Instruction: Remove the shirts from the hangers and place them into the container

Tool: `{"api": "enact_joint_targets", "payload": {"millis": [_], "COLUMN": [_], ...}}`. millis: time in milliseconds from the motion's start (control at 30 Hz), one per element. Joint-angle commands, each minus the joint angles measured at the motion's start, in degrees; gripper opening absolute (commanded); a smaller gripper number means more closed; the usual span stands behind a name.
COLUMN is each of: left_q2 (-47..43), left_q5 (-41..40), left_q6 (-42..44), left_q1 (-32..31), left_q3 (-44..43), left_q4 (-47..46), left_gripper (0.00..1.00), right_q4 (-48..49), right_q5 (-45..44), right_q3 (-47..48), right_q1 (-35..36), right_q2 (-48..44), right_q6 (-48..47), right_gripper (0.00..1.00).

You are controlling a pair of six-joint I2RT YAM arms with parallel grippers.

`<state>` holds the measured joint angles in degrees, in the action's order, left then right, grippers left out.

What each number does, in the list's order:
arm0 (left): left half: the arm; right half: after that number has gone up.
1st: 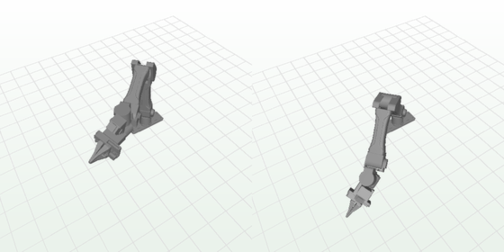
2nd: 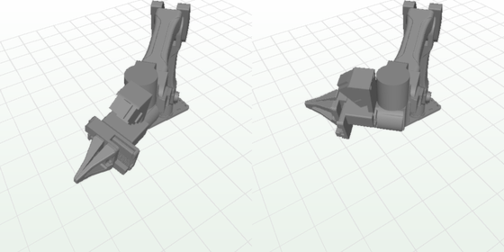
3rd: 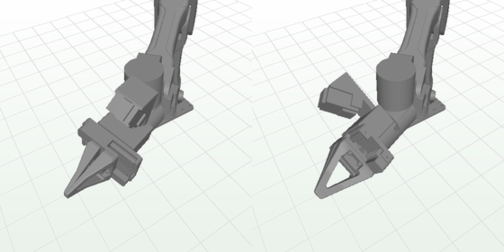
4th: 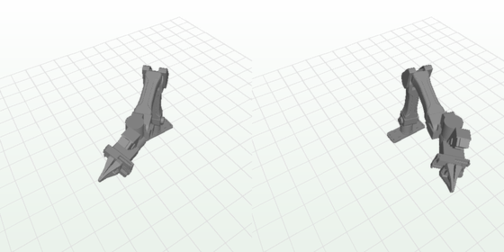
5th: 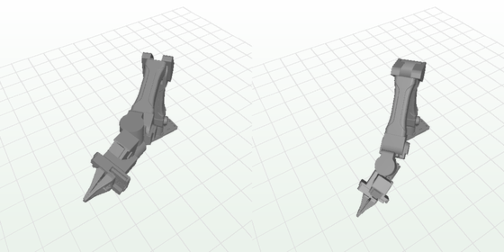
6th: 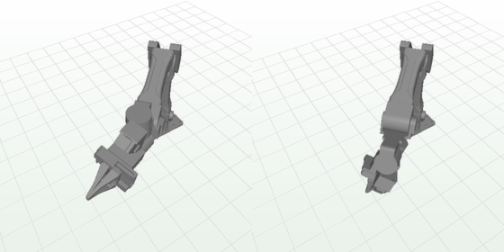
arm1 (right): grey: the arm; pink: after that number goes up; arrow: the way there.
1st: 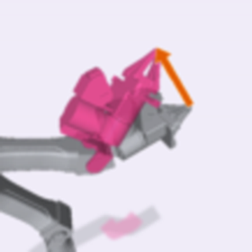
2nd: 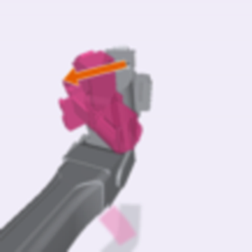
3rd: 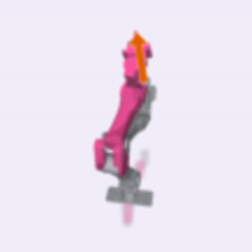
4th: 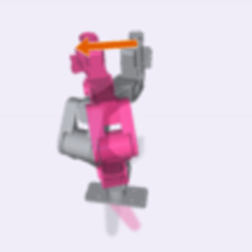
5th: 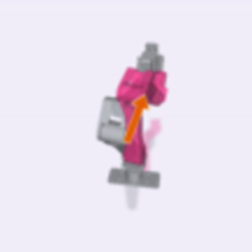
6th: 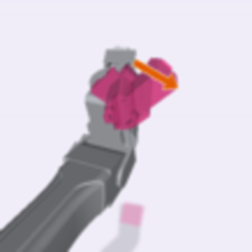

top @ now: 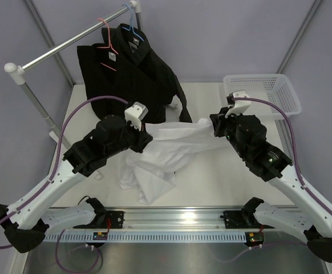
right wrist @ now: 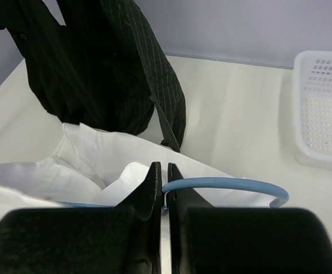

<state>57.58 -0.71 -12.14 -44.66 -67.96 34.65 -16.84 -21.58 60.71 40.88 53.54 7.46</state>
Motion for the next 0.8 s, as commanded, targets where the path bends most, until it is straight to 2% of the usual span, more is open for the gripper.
{"api": "enact_joint_targets", "payload": {"millis": [0, 167, 333, 467, 533, 700, 767], "left_q2": [-2.7, -6.1, -6.1, -4.5, -5.9, -9.9, -9.7], "left_q5": [-3.0, 0.5, 7.3, 8.1, 6.5, -13.4, -14.0], "left_q6": [-2.3, -6.5, -8.2, -8.2, -8.3, -5.1, -3.9], "left_q1": [0.9, 0.8, -0.2, -4.4, -4.4, -4.3, -4.3], "left_q3": [4.8, 11.0, 11.2, 8.6, 7.3, 7.2, 7.8], "left_q4": [3.0, 2.2, -0.4, -0.5, -0.2, 3.0, 4.1], "left_gripper": [0.00, 0.00, 0.00, 0.00, 0.00, 0.00, 0.00], "right_q4": [-4.2, -6.1, -4.8, -6.3, -6.5, -7.1, -7.8], "right_q5": [-7.2, -6.5, -2.7, -9.5, -12.9, -11.1, -14.9], "right_q3": [5.1, 9.0, 10.1, 12.9, 12.9, 12.5, 14.1], "right_q1": [-2.7, -2.7, -2.8, -2.8, -2.8, -2.7, -2.8], "right_q2": [-4.3, -5.5, -5.3, -2.7, -1.3, -3.5, -4.4], "right_q6": [-2.2, -0.6, 1.7, 2.3, 1.6, 2.5, 2.7], "right_gripper": [0.00, 0.00, 0.00, 0.00, 0.00, 0.00, 0.00]}}
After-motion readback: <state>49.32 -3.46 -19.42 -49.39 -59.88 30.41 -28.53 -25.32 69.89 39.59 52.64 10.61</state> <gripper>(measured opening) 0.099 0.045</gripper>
